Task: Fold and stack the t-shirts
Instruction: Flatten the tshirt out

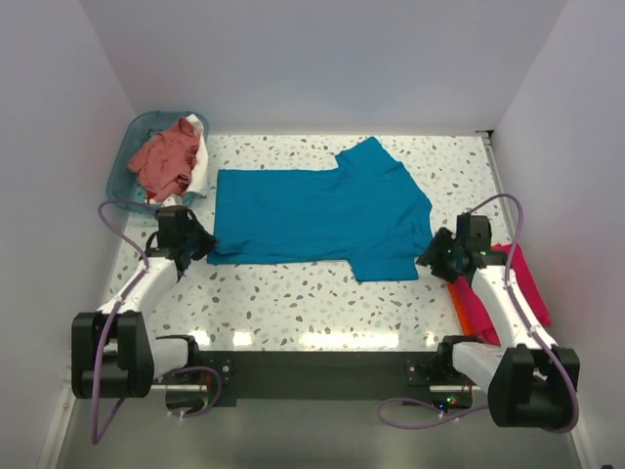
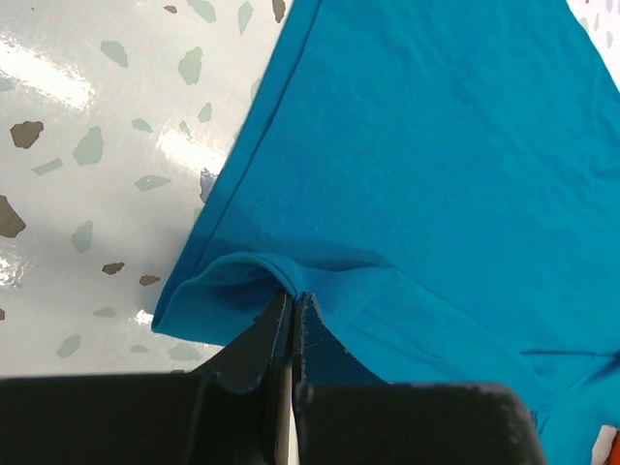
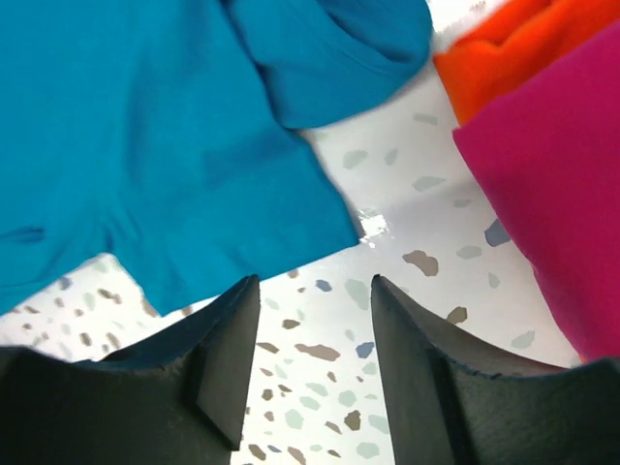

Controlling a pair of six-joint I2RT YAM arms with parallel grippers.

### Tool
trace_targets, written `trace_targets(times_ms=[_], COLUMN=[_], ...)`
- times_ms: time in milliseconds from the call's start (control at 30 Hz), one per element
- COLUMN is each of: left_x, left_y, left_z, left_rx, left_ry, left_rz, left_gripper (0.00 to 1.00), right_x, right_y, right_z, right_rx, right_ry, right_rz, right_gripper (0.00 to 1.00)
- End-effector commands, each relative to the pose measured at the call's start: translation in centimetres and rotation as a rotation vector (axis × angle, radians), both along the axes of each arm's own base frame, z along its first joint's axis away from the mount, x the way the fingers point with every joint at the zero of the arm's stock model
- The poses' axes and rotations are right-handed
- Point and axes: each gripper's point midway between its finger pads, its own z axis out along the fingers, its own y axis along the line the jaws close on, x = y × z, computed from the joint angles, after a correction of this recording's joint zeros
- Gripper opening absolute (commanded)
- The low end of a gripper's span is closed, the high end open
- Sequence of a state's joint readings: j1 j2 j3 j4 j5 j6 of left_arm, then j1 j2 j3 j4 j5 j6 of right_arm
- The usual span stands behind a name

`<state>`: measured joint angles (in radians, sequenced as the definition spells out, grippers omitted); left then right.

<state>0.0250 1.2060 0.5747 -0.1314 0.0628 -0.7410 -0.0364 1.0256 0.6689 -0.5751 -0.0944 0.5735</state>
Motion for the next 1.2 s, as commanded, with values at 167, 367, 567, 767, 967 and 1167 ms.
trace_targets(times_ms=[167, 367, 567, 767, 967, 1167], left_x=[0.0, -0.1, -0.4, -0.5, -1.3, -3.4], left_y=[-0.2, -0.4, -0.4, -0.5, -0.4, -0.2], left_z=[1.2, 1.4, 1.3, 1.2, 1.4, 1.0], left_rx=[-0.003, -0.007, 0.000, -0.003, -0.005, -0.009], left_ry=[-0.041, -0.041, -0.039, -0.037, -0.031, 0.005], left_rz=[-0.011, -0.029, -0.033, -0.038, -0.031, 0.006], left_gripper=[0.00, 0.00, 0.00, 0.00, 0.00, 0.00], right_x=[0.9, 1.1, 0.6, 0.8, 0.2, -3.4], right_y=[1.8, 0.9, 0.5, 1.1, 1.2, 1.3], right_z=[-4.3, -5.8, -6.9, -8.5, -5.5, -0.7], right_rx=[-0.036, -0.114, -0.121, -0.102, -0.089, -0.054], right_ry=[0.083, 0.120, 0.126, 0.162, 0.095, 0.017], right_rz=[0.014, -0.027, -0.057, -0.043, -0.031, -0.009], right_gripper=[0.44, 0.44, 0.44, 0.33, 0.00, 0.00])
